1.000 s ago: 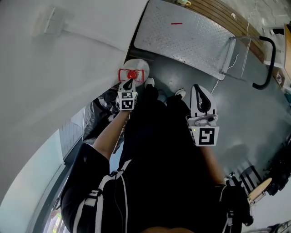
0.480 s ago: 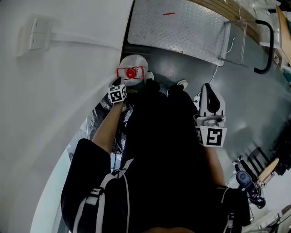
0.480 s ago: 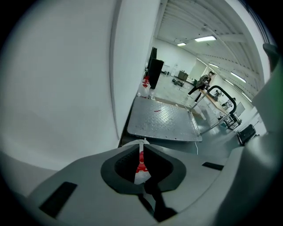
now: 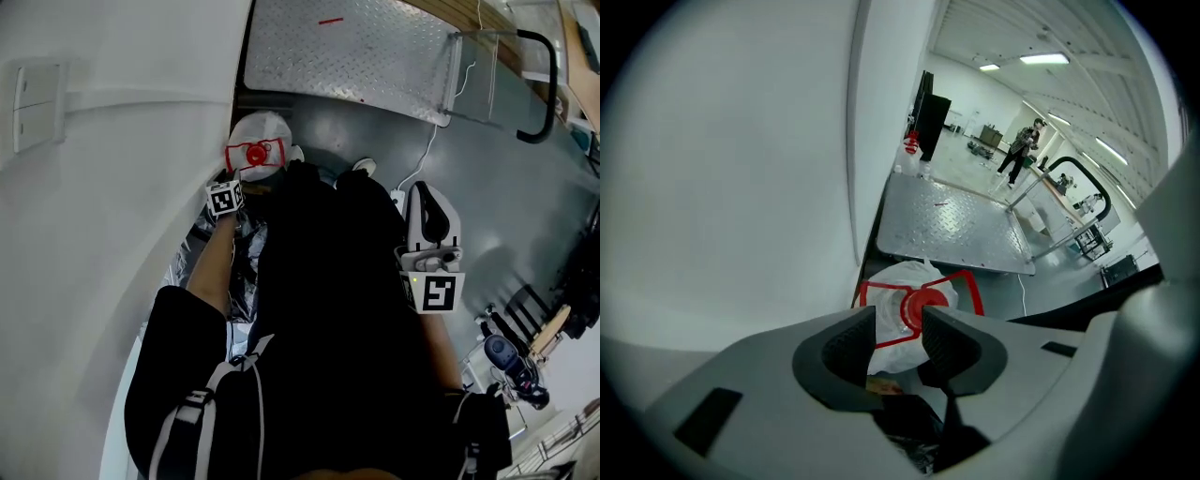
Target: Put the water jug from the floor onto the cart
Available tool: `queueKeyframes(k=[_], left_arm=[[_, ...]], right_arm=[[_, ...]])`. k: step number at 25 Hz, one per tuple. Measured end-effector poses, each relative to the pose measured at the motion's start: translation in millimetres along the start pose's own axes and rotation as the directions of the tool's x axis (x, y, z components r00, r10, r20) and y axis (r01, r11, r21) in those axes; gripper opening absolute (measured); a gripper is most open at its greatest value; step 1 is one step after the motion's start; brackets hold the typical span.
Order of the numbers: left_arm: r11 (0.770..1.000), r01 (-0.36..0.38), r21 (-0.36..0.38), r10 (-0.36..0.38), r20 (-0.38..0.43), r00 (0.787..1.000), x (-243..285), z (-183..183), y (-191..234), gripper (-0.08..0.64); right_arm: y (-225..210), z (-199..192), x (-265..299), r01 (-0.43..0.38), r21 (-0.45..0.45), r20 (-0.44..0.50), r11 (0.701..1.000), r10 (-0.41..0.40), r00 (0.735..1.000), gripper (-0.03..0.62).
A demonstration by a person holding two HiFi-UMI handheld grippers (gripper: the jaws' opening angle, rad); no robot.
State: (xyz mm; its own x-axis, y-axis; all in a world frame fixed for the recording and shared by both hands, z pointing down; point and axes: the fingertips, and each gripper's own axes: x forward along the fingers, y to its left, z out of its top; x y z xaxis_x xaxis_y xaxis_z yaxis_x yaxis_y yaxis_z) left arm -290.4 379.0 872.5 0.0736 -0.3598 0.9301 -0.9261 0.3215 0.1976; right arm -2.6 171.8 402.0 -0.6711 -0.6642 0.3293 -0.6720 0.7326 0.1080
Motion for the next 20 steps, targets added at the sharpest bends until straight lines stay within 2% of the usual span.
queueKeyframes(k=[4,7,10,14,20], left_arm=[[1.000,-0.020,-0.021,0.020,-0.019,1.000,15.2,0.3,12.6,0.152],[1.000,-0.006,-0.022,0.006,-0.022,1.000,30.7,0.9,14.2,0.155],[1.000,-0.003,-0.022,0.002,-0.030,1.000,52.4,3.6,18.8,0.155],[0.997,-0.025,-0.073,0.025,-0.010,1.000,71.9,7.9,25.4,0.155],[0.996,-0.084,-0.027,0.083,-0.053,0.995,94.9,-7.5,40.2,0.155]], right_arm=[[5.9,-3.2,13.0,-0.011,-0.013,-0.002,1.000,0.011,1.000,0.018],[13.8,-7.7,18.6,-0.035,-0.009,0.012,0.999,0.036,0.999,0.018],[19.2,-21.6,25.9,-0.056,-0.017,-0.018,0.998,0.055,0.998,0.018],[14.0,-35.6,31.2,-0.043,-0.021,-0.030,0.999,0.043,0.999,0.018],[19.5,-55.5,35.8,-0.060,-0.037,-0.048,0.997,0.059,0.997,0.020]])
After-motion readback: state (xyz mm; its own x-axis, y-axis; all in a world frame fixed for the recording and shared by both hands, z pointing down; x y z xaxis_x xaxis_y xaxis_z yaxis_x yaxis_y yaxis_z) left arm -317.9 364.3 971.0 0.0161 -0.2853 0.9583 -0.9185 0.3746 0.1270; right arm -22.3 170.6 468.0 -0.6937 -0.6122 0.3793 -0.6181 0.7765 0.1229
